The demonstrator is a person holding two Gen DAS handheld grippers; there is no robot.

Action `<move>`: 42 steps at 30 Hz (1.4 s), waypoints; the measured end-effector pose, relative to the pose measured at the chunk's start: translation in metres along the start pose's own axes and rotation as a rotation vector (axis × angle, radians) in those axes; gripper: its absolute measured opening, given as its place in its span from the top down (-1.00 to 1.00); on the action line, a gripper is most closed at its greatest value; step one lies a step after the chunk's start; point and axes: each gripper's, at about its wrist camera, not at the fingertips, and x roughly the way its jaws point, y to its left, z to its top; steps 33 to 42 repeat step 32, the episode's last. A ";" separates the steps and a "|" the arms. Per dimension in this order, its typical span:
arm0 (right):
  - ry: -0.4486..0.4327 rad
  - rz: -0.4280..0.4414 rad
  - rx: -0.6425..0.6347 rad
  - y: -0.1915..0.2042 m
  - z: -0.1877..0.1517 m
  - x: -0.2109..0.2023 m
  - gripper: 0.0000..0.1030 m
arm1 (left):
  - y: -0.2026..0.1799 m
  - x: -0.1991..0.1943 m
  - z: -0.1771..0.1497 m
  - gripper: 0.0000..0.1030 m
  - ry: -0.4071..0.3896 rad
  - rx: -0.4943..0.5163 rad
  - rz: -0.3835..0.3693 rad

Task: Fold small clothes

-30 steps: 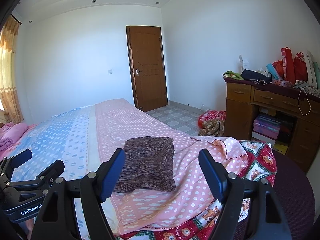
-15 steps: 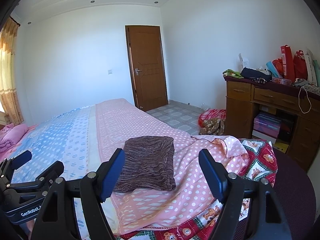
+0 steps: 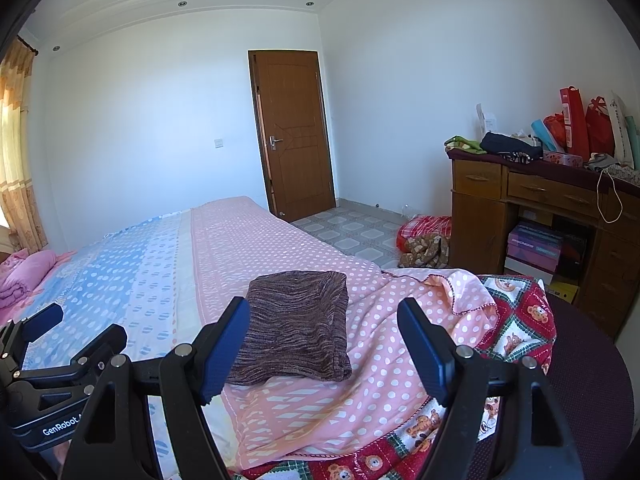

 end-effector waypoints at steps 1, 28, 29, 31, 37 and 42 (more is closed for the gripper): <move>-0.001 -0.002 0.000 0.000 0.000 0.000 -0.49 | 0.000 0.000 0.000 -1.00 -0.001 0.008 0.019; 0.007 -0.012 0.010 0.000 -0.003 -0.001 -0.49 | 0.007 0.005 -0.003 -1.00 0.006 -0.023 -0.002; 0.010 -0.011 0.012 -0.001 -0.003 -0.001 -0.49 | 0.007 0.005 -0.002 -1.00 0.006 -0.022 -0.003; 0.015 -0.009 0.015 -0.002 -0.003 0.001 -0.49 | 0.008 0.006 -0.002 -1.00 0.002 -0.018 0.009; 0.017 -0.012 0.016 -0.003 -0.003 0.002 -0.49 | 0.010 0.006 -0.002 -1.00 -0.001 -0.014 0.013; 0.017 -0.012 0.016 -0.003 -0.003 0.002 -0.49 | 0.010 0.006 -0.002 -1.00 -0.001 -0.014 0.013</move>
